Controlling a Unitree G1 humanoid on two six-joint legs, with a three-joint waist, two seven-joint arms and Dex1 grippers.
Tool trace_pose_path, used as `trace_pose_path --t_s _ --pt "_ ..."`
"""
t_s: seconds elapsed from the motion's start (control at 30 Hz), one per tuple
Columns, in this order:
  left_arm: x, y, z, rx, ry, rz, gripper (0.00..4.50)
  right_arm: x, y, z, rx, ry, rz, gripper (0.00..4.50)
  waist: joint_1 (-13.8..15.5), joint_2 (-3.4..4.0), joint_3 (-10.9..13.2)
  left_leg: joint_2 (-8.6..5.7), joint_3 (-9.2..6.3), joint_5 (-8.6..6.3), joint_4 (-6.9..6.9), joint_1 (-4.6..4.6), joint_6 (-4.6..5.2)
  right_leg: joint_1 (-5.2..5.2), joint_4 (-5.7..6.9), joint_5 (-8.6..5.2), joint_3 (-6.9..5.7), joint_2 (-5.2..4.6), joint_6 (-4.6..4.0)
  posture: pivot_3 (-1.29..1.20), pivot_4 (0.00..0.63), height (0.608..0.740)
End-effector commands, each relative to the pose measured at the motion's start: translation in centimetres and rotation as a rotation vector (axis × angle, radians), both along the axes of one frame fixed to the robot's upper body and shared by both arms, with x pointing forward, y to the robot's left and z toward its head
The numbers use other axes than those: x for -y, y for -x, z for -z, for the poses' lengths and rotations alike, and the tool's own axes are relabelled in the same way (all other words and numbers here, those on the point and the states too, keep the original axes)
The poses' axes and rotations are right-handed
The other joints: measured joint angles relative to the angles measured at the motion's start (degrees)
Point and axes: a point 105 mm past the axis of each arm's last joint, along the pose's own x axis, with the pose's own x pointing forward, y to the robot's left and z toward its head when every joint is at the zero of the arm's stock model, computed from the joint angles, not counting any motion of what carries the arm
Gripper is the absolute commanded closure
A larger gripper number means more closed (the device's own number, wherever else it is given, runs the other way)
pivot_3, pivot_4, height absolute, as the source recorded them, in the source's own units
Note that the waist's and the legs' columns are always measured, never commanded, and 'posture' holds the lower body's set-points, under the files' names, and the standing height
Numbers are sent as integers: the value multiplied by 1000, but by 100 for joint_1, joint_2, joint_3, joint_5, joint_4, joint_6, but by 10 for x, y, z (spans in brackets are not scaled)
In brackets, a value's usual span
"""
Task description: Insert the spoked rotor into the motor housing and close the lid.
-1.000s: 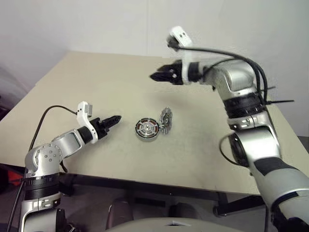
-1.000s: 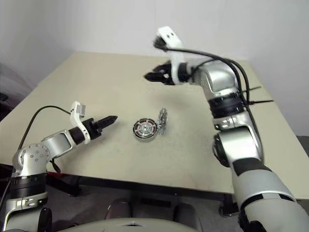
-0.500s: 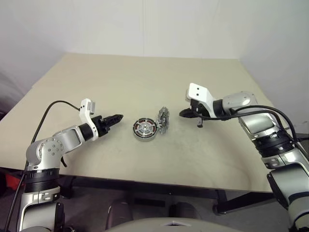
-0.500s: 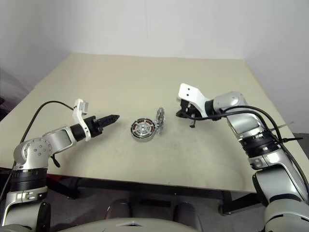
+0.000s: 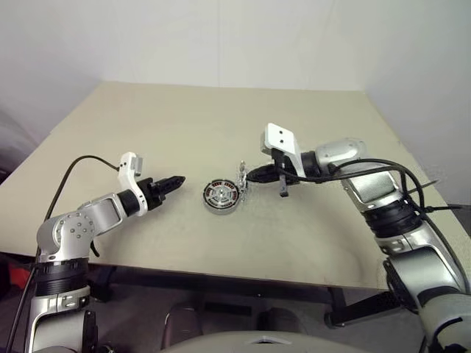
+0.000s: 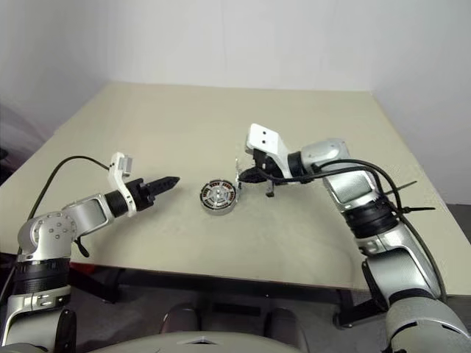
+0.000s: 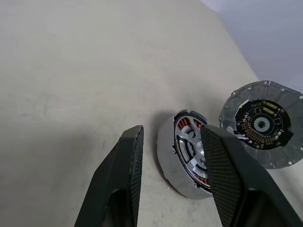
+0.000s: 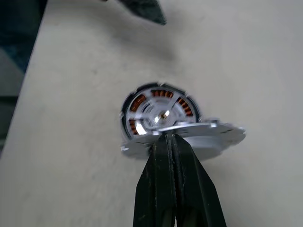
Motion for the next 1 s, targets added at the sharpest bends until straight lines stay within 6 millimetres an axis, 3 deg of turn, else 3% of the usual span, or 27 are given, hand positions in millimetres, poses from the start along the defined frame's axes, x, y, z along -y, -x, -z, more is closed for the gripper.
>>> trace_pose_path --t_s 0.03,0.5,0.8,1.0 --pt "-1 1 -13 52 -4 -7 2486 -10 -7 -9 30 -17 13 4464 2 1 0 0 0 0 0 -1 0 0 2 0 -1 -1 0 0 0 740" --pt "-12 0 -15 54 -15 -63 2486 -49 -7 11 -65 -87 52 4464 -6 0 0 -1 -1 8 0 2 -13 -2 9 -2 0 -1 -2 0 0 740" --pt "-19 -3 -19 62 -26 -90 2486 -80 -6 40 -196 -165 116 4464 -15 0 0 0 -1 8 -3 2 -14 -7 9 -3 0 0 -2 0 0 740" --pt "-27 -4 -22 70 -36 -114 2486 -82 -4 59 -245 -140 137 4464 -8 -1 1 -1 -2 9 -3 4 -16 -14 5 -3 -1 -2 -3 0 0 740"
